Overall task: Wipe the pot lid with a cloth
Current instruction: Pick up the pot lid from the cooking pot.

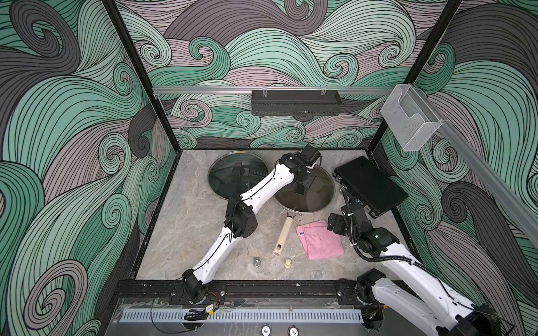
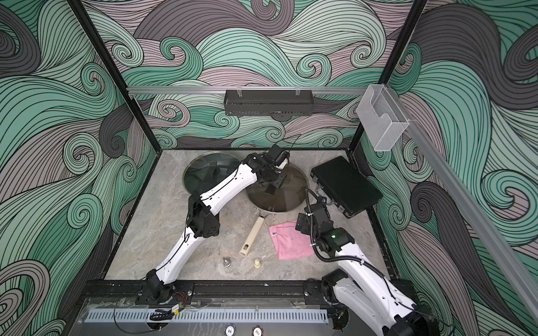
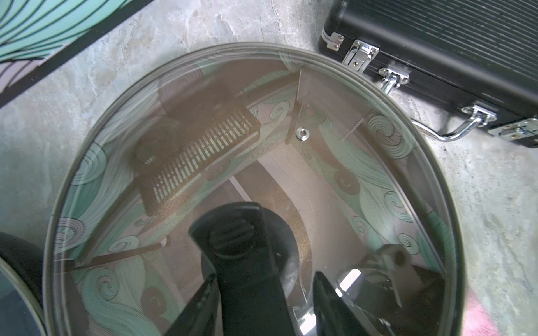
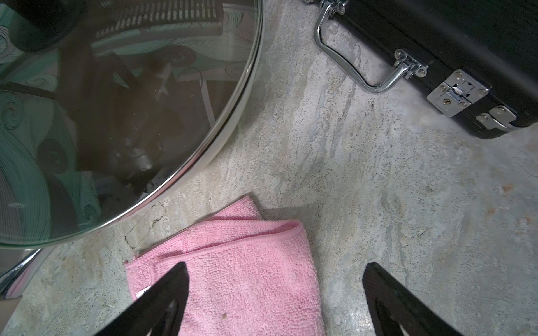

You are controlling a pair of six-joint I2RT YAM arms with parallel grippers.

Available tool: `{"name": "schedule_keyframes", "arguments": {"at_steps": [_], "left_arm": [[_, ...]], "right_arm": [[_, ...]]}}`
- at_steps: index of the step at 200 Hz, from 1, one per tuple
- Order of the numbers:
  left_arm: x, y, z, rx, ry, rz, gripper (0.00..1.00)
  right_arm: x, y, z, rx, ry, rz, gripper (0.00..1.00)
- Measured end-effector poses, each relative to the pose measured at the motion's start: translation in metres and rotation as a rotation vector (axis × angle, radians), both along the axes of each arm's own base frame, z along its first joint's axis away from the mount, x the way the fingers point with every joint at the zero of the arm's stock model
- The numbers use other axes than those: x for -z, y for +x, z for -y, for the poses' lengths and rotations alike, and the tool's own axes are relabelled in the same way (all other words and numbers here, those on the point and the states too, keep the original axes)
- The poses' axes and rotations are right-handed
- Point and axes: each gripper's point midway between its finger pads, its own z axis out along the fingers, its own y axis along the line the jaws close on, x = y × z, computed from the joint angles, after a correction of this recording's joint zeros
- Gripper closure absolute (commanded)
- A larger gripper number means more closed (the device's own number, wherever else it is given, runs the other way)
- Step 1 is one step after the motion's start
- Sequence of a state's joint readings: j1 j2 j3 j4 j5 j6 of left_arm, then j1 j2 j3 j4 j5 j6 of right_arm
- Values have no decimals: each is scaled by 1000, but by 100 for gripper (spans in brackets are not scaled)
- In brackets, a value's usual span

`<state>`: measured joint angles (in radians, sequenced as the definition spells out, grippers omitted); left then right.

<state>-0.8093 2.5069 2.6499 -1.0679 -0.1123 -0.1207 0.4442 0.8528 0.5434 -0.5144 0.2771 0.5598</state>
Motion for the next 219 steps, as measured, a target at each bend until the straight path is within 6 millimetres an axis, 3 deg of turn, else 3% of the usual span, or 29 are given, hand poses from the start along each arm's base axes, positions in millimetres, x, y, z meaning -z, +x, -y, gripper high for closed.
{"name": "schedule_keyframes", "arguments": {"at_steps": [54, 118, 143, 169, 219], "left_arm": [[5, 2, 0, 16, 18, 9, 50], [11, -1, -1, 37, 36, -4, 58], [11, -2, -2, 43, 43, -6, 69], [11, -3, -2, 55, 48, -8, 100], [10, -3, -2, 60, 50, -4, 100]], "right_arm": [[1, 0, 0, 0, -1, -2, 6], [0, 0, 0, 2, 2, 2, 6], [-1, 0, 0, 2, 4, 6, 7], [-1, 0, 0, 2, 4, 6, 7], [-1, 0, 0, 3, 2, 6, 6]]}}
